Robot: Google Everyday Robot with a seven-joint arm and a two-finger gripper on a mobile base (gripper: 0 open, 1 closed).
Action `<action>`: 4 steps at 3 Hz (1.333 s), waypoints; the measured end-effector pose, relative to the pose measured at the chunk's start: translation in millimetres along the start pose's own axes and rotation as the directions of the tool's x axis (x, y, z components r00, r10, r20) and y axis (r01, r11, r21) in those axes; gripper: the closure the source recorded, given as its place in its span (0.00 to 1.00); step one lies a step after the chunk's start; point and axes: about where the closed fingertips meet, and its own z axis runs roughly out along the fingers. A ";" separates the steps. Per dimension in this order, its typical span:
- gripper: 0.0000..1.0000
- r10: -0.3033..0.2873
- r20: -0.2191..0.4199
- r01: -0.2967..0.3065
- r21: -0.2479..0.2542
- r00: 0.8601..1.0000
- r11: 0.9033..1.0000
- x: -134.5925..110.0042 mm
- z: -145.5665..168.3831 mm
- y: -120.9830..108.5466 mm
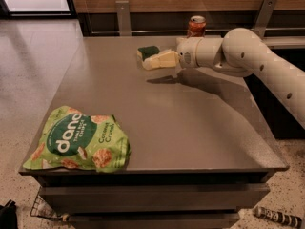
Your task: Move sponge near green rice chip bag
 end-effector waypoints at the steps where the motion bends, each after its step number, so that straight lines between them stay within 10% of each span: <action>1: 0.00 0.016 0.029 -0.016 -0.024 0.999 1.000 7.7 29.7 1.7; 4: 0.48 0.053 -0.019 -0.054 -0.080 0.998 0.995 37.9 72.7 19.8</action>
Offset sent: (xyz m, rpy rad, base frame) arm 0.0340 0.0538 -0.0440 0.0535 0.0198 0.0637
